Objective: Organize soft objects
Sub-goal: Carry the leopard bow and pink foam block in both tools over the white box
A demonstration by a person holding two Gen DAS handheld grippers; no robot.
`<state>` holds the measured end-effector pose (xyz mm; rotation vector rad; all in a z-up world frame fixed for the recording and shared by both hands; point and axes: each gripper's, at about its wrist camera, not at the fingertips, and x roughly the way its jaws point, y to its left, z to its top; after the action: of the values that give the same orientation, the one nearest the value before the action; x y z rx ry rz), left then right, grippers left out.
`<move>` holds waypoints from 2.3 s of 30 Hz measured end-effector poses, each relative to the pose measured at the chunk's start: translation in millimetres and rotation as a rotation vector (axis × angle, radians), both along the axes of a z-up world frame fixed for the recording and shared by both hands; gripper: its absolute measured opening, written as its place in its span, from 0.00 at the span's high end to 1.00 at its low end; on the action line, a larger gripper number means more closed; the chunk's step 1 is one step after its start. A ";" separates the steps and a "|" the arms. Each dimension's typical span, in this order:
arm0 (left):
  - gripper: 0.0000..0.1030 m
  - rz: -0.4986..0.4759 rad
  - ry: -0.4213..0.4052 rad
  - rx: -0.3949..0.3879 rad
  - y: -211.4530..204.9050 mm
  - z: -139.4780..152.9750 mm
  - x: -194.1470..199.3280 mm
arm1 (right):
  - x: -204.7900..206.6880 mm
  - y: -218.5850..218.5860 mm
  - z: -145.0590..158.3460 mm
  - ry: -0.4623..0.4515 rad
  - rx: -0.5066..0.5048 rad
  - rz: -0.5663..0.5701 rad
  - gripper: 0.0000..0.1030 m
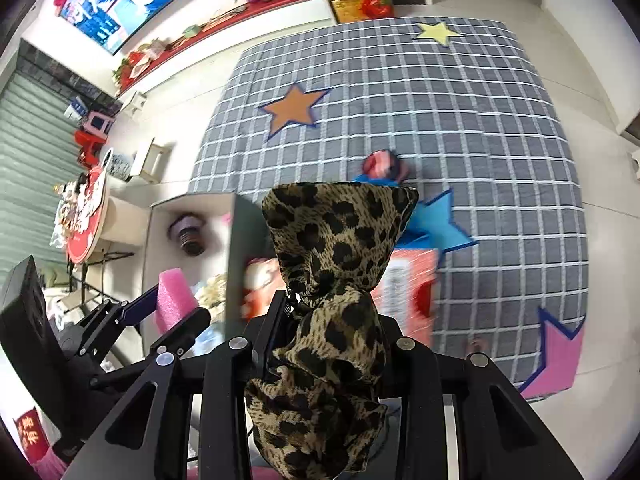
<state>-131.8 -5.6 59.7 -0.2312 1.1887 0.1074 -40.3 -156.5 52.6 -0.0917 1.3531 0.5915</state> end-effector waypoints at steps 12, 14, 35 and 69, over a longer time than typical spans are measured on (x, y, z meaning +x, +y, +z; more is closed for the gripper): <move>0.44 0.117 0.012 0.074 36.1 1.8 -67.6 | -61.4 69.9 -19.3 0.076 0.005 0.112 0.66; 0.44 0.155 0.018 0.064 44.3 -0.7 -79.3 | -67.7 77.1 -20.5 0.072 0.002 0.134 0.66; 0.43 0.288 0.034 0.045 69.9 -10.2 -117.9 | -101.4 104.7 -35.3 0.090 -0.043 0.253 0.66; 0.43 0.436 -0.027 -0.050 110.4 -20.6 -127.7 | -98.9 154.4 -22.2 0.042 -0.127 0.344 0.66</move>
<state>-259.5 104.8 39.1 -0.5327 1.1001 0.4543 -139.2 -2.2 30.4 -0.4241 1.4261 0.7977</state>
